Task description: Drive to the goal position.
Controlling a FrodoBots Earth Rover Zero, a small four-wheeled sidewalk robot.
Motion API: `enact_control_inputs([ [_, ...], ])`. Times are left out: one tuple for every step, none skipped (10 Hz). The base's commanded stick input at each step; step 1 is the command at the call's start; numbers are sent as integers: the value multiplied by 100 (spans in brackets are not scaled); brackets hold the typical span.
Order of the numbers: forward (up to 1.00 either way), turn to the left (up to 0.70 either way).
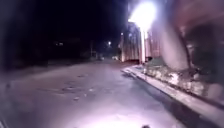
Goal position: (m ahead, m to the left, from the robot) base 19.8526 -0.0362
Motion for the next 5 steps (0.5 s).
enact_control_inputs([
  [70,0],
  [70,0],
  [70,0],
  [70,0],
  [70,0],
])
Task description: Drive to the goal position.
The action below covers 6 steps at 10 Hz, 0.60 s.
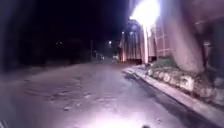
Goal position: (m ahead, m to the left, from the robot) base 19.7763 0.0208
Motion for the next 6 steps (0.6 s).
enact_control_inputs([
  [70,0],
  [70,0],
  [70,0],
  [70,0],
  [70,0],
  [70,0],
])
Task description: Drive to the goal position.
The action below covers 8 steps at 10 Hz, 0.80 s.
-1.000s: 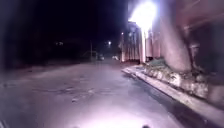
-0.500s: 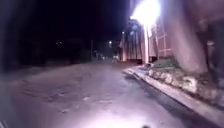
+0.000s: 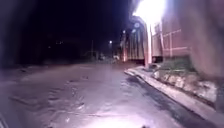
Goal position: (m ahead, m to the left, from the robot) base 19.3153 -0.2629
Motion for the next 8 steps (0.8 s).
enact_control_inputs([
  [70,0],
  [70,0],
  [70,0],
  [70,0],
  [70,0],
  [70,0],
  [70,0],
  [70,0],
])
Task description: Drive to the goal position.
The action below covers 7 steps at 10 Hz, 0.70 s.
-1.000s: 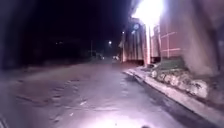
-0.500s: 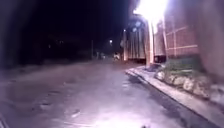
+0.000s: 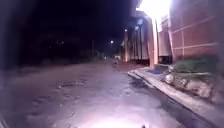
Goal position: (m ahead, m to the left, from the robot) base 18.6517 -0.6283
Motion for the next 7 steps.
enact_control_inputs([
  [70,0],
  [70,0],
  [70,0],
  [70,0],
  [70,0],
  [70,0],
  [70,0],
])
